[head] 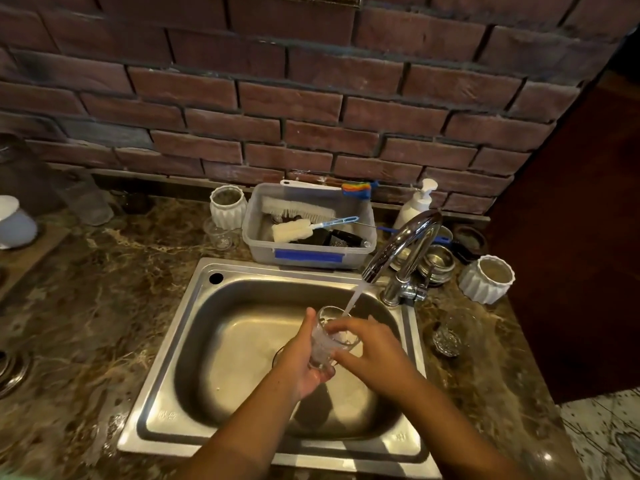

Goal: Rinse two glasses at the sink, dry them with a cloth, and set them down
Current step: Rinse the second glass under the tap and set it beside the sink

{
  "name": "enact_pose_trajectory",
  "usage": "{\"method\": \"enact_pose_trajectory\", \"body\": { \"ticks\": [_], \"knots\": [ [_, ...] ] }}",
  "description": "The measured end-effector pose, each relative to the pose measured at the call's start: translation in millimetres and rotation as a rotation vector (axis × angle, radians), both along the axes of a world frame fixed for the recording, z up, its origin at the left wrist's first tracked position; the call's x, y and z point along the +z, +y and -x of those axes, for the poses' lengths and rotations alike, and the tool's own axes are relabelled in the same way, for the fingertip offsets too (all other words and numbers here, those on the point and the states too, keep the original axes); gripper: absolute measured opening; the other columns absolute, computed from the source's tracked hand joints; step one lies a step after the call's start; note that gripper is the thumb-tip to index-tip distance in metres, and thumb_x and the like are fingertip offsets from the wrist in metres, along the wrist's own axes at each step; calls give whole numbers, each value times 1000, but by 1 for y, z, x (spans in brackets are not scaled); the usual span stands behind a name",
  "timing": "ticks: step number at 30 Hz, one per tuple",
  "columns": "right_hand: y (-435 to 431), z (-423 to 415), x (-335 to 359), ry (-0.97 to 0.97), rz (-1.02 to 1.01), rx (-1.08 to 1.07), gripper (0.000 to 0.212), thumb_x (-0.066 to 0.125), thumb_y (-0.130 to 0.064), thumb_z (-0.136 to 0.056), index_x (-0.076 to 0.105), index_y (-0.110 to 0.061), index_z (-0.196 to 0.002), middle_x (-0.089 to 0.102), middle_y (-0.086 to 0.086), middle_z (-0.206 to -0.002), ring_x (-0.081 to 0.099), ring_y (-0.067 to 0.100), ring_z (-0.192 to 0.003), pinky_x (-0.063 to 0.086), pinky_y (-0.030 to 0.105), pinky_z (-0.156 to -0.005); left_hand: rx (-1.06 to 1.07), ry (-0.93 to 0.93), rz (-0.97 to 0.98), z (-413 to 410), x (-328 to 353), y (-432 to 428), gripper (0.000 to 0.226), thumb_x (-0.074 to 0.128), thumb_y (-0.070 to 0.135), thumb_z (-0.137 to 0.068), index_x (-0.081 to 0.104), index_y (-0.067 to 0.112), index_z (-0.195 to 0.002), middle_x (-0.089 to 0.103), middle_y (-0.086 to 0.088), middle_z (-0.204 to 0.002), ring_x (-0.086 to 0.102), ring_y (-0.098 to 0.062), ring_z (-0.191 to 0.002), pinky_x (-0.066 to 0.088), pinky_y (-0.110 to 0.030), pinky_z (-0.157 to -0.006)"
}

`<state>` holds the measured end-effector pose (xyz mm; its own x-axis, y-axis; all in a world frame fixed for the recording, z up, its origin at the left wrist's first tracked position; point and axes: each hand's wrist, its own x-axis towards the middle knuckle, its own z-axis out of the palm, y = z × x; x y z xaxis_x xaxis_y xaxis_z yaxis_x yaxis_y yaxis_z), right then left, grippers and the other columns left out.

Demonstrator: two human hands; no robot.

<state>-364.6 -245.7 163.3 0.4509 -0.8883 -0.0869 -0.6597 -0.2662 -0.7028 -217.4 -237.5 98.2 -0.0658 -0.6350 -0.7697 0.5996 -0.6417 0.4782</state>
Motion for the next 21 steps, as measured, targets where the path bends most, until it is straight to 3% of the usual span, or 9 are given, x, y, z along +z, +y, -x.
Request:
{"method": "enact_pose_trajectory", "body": {
  "ticks": [2,4,6,8,10,13,15,17,21],
  "knots": [
    [-3,-3,2,61,-103,96,34,70,-34,-87,67,-33,-121,70,-16,-116,61,-7,-104,44,14,-94,-27,-42,25,-1,2,-3,62,64,70,-82,73,17,-113,79,-11,-107,71,-33,-109,58,-43,-93],
    [-8,-5,1,116,-182,139,27,67,-24,-91,71,-20,-118,74,-1,-112,66,10,-100,54,34,-90,-66,-124,62,0,8,-8,56,61,67,-87,75,18,-109,81,-7,-95,73,-29,-97,60,-37,-74],
    [-8,-9,3,36,-272,83,18,61,-17,-97,73,-14,-110,74,3,-105,67,16,-97,53,41,-93,-79,-251,105,3,13,-12,50,58,62,-93,74,16,-107,80,-7,-88,71,-23,-84,53,-31,-62],
    [-7,-18,8,-162,-373,-46,19,54,-13,-100,72,-16,-96,72,2,-92,66,16,-90,53,39,-89,-57,-403,194,7,16,-15,44,54,55,-99,73,15,-103,79,-6,-82,71,-23,-78,53,-32,-62],
    [-5,-27,12,-317,-468,-176,27,50,-9,-100,73,-17,-88,72,1,-85,67,15,-85,55,33,-84,-24,-522,318,9,18,-16,38,52,48,-102,73,17,-100,78,-8,-87,74,-28,-86,59,-35,-69],
    [-9,-28,17,-362,-405,-162,33,49,-5,-100,75,-19,-84,72,-5,-80,67,6,-79,54,24,-76,-12,-578,424,7,22,-18,32,49,43,-104,69,18,-101,74,-14,-95,72,-37,-97,61,-47,-78],
    [-14,-22,16,-328,-339,-84,28,52,-4,-99,76,-17,-96,76,-3,-90,70,6,-86,55,26,-81,-67,-478,348,1,26,-23,31,51,44,-103,69,19,-106,76,-13,-98,70,-38,-100,57,-49,-78],
    [-23,-12,14,-257,-302,-17,21,58,-9,-98,76,-17,-106,78,-2,-103,72,8,-97,57,30,-91,-123,-228,150,-10,32,-28,34,60,46,-98,71,17,-112,79,-10,-94,71,-31,-94,54,-39,-73],
    [-33,-4,12,-265,-225,5,25,60,-21,-99,76,-28,-81,76,-10,-80,71,2,-77,55,19,-72,-225,12,27,-15,35,-34,46,63,49,-95,72,11,-120,76,-11,-96,69,-20,-74,48,-26,-49]
  ]
}}
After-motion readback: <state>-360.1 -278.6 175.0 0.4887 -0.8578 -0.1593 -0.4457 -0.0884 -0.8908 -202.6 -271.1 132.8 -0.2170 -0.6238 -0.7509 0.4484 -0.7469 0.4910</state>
